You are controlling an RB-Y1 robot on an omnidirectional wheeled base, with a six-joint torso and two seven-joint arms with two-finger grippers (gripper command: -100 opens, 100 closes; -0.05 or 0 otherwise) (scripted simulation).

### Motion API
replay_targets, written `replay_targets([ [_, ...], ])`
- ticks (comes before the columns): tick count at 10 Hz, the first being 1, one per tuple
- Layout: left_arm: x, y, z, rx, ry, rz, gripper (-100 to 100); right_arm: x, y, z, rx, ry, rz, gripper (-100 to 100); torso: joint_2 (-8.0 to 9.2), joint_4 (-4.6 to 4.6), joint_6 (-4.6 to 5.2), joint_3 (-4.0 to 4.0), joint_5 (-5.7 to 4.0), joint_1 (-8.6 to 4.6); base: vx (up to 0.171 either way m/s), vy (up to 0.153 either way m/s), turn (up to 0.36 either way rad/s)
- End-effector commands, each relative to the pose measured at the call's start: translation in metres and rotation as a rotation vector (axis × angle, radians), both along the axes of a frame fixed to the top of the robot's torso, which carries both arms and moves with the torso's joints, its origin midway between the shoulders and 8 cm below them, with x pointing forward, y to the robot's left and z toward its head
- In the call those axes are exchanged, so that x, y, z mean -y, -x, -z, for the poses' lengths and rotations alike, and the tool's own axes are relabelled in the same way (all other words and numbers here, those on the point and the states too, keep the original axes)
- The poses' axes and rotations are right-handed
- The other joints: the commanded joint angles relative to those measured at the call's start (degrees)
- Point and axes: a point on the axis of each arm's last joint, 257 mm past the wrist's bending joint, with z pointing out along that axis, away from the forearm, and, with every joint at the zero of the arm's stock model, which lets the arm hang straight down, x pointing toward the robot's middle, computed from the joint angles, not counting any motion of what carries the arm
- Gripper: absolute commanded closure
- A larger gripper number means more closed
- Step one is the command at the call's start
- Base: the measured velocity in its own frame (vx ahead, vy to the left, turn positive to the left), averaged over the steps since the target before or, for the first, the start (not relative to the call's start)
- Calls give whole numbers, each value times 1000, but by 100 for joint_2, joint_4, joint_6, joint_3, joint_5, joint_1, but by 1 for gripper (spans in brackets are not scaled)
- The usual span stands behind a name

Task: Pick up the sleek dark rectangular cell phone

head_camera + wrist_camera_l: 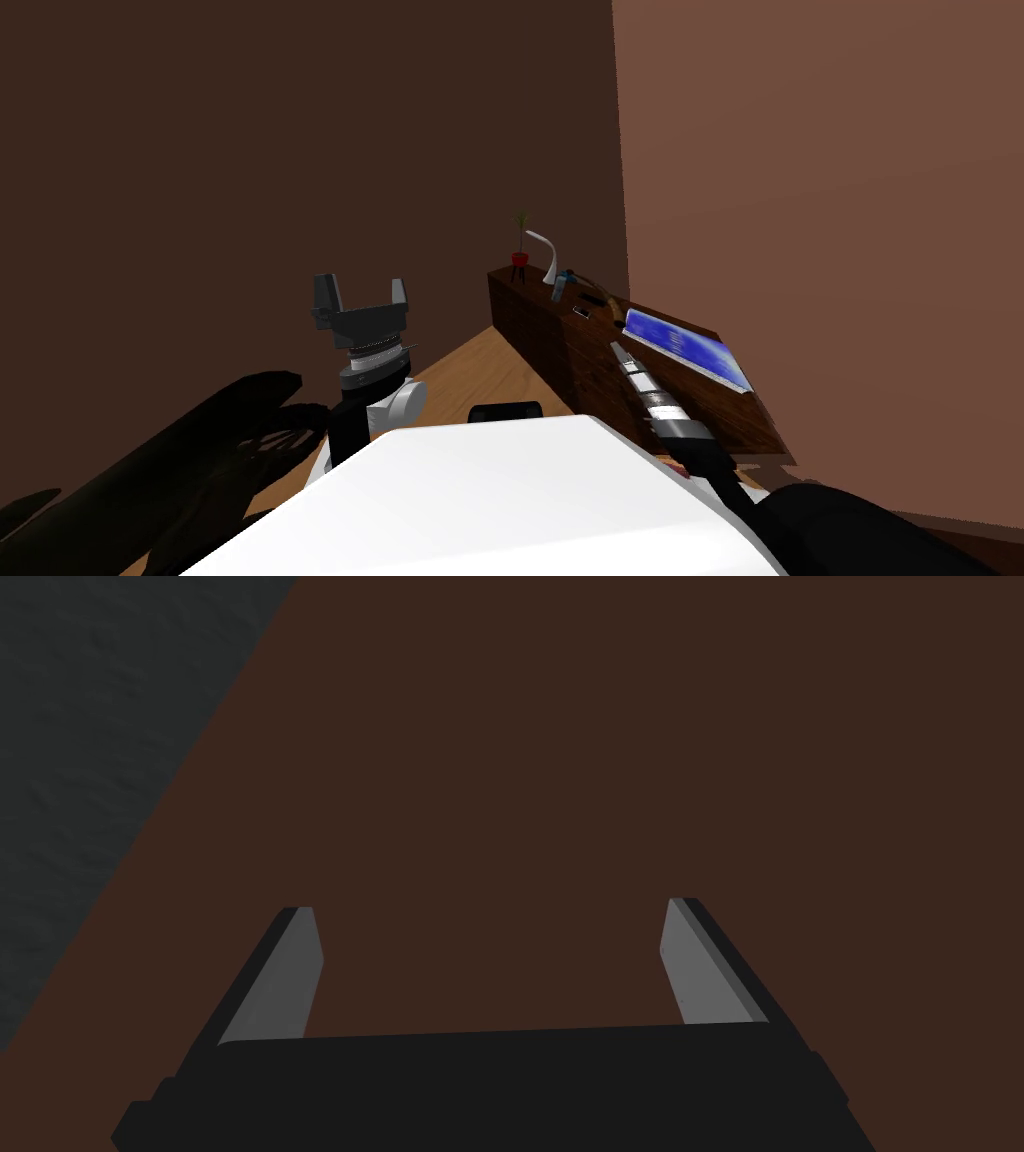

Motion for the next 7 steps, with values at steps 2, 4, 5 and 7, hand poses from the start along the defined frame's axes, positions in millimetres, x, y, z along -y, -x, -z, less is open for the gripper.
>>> replay_targets([
  [2,0,0,0,0,0,0,0,20,21,21,-97,69,12,-100,-5,-1,-1,-3,0,0,22,55,82],
  [4,0,0,0,0,0,0,0,49,51,47,-234,185,19,-100,-8,-2,-2,-5,-1,-3,29,66,172],
  [5,0,0,0,0,0,0,0,51,60,52,-265,189,19,-100,-11,-3,-2,-6,0,4,31,69,31],
  [7,0,0,0,0,0,0,0,66,82,65,-349,248,16,-100,-16,-3,-3,-9,0,2,47,51,84],
])
